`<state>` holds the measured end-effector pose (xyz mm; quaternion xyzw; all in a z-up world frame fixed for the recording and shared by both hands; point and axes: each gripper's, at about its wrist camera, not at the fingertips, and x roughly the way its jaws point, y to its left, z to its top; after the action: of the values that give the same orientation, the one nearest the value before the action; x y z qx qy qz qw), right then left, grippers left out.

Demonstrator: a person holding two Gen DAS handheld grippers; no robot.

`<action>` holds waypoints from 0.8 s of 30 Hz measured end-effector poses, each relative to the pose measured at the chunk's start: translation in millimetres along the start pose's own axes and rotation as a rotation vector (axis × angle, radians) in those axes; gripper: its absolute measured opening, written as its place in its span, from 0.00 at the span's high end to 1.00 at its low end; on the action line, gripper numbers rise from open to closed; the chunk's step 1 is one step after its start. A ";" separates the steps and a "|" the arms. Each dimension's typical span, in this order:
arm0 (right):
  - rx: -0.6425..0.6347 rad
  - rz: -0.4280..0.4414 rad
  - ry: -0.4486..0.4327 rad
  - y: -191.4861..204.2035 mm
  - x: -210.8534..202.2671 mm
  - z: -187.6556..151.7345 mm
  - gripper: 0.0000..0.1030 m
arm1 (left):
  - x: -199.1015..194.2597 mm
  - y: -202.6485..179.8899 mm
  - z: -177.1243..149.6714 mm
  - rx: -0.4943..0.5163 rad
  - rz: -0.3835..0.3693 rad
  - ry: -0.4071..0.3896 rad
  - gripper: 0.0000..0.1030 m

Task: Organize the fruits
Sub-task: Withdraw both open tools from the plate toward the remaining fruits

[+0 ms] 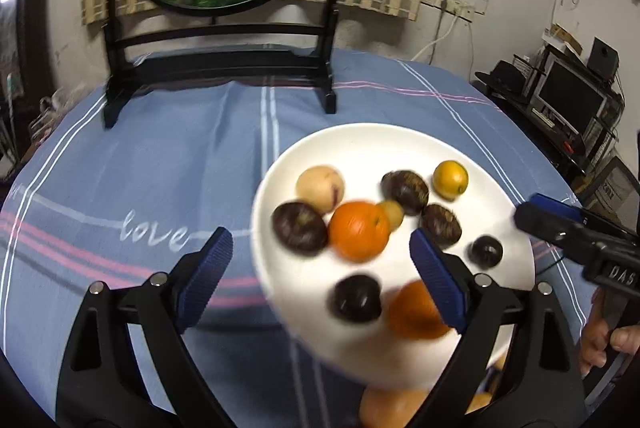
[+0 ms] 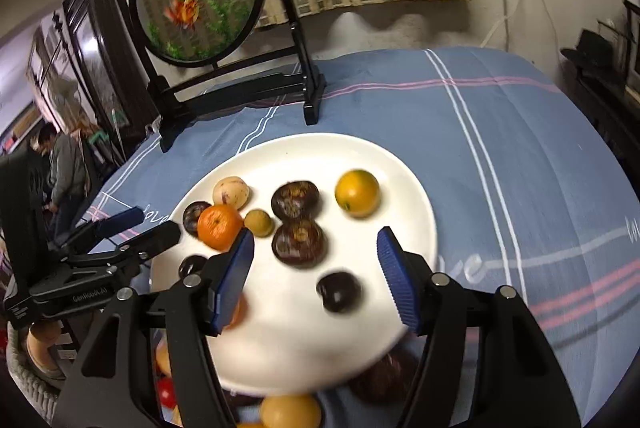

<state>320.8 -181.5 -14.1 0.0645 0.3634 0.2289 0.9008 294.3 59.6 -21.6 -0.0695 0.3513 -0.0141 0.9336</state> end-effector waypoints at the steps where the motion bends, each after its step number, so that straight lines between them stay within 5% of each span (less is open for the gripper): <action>1: 0.018 0.003 -0.010 -2.3 -5.8 -4.9 0.37 | -6.0 3.7 -3.8 -0.019 0.004 -0.004 0.08; 7: 0.077 0.028 -0.014 -3.6 -34.2 -35.0 0.34 | -42.4 13.4 -44.4 -0.090 -0.018 -0.013 0.04; 11: 0.147 -0.011 -0.044 -15.1 -51.8 -50.6 0.02 | -51.4 8.2 -69.4 -0.028 0.050 0.005 0.03; 19: 0.292 -0.009 -0.032 -42.7 -65.4 -66.8 0.01 | -56.0 -3.2 -95.3 0.047 0.073 0.090 0.02; 24: 0.311 -0.016 0.002 -44.4 -60.6 -68.3 0.01 | -51.6 7.9 -99.3 0.003 0.055 0.133 0.02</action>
<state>252.0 -252.1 -38.5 0.2002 0.3957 0.1626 0.8814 190.0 59.4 -62.8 -0.0572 0.4143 0.0062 0.9083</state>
